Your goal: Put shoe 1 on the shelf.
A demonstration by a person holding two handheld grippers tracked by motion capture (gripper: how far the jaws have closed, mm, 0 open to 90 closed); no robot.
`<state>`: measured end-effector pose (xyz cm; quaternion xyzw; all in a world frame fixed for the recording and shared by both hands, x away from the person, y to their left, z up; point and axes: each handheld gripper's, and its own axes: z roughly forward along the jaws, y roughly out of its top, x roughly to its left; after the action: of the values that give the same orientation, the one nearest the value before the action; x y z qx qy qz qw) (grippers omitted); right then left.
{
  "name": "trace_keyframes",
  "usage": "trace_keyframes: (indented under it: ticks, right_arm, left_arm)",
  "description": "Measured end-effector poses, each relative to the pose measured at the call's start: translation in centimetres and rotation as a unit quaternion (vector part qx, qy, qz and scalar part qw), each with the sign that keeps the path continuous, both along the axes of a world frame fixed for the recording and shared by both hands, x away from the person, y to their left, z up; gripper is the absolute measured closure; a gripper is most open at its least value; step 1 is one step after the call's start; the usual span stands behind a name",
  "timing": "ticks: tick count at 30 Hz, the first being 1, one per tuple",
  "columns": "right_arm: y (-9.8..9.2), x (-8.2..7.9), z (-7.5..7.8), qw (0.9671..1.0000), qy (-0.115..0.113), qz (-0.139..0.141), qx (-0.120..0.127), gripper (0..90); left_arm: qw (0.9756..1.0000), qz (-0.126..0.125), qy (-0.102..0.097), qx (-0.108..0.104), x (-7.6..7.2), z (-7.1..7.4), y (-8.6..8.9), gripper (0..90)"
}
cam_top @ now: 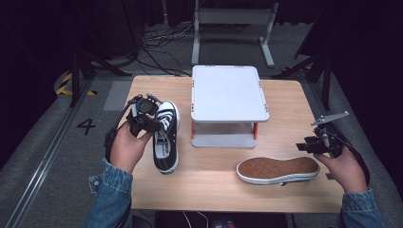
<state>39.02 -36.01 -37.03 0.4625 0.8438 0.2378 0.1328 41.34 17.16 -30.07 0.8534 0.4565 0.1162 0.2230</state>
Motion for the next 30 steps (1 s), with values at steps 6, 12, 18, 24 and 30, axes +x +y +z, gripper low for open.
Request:
trace_keyframes:
  ticks: [6, 12, 18, 24, 30]
  right_arm:
    - [-0.1, 0.0, 0.0, 1.0000, 0.000, -0.001, 0.000, 53.4]
    - [-0.3, -0.2, 0.1, 1.0000, 0.002, -0.003, 0.001, 53.8]
    - [-1.0, -0.6, 0.3, 0.9999, 0.000, -0.014, 0.006, 53.8]
    - [-1.2, -0.7, 0.4, 0.9998, -0.004, -0.017, 0.010, 53.8]
    - [-1.3, -0.8, 0.3, 0.9998, -0.002, -0.017, 0.010, 53.7]
  left_arm:
    - [0.9999, 0.007, -0.010, -0.005, 0.6, 1.7, 0.1, 76.0]
    - [0.9986, 0.022, -0.013, -0.046, 1.6, 3.7, 0.4, 76.0]
    - [0.9976, 0.033, -0.011, -0.060, 2.3, 5.5, 0.1, 76.0]
    - [0.9977, 0.030, -0.028, -0.055, 3.0, 7.0, -0.9, 76.0]
    - [0.9968, 0.025, -0.040, -0.064, 4.1, 8.6, -2.1, 76.0]
